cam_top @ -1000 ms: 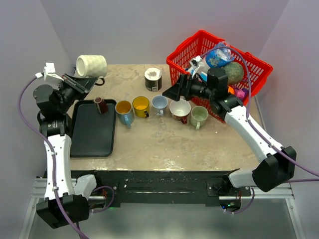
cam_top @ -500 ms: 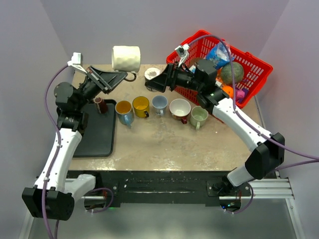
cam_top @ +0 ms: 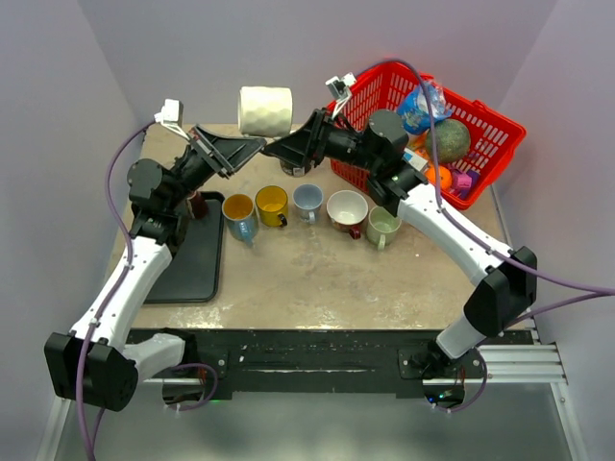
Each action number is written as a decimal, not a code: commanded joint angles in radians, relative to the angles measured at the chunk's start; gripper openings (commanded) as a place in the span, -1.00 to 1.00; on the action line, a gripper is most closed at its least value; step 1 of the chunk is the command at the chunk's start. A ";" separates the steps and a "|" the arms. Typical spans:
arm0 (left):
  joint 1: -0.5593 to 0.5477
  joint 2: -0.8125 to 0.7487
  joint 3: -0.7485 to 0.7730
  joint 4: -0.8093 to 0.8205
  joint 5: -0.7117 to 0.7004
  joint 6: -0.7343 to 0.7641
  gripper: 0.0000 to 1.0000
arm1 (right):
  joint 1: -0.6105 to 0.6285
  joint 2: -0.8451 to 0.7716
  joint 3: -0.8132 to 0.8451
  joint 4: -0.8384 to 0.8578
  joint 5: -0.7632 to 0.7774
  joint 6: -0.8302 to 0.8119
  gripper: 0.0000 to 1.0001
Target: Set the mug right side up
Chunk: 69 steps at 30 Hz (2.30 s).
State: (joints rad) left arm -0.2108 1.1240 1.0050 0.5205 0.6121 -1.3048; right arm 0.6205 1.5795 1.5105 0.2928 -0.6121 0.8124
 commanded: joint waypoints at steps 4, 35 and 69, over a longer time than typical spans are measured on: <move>-0.010 -0.001 -0.023 0.295 0.009 0.022 -1.00 | -0.002 0.031 0.042 0.121 0.017 0.096 0.31; -0.015 -0.015 -0.077 0.231 0.034 0.160 0.39 | -0.007 -0.009 -0.019 0.171 0.029 0.137 -1.00; -0.013 -0.127 0.184 -0.770 -0.868 0.773 0.99 | -0.099 -0.387 -0.102 -1.017 0.488 -0.456 -1.00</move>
State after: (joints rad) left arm -0.2237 0.9688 1.1389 -0.2050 -0.1192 -0.5373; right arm 0.5186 1.2861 1.4776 -0.7059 -0.1532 0.4507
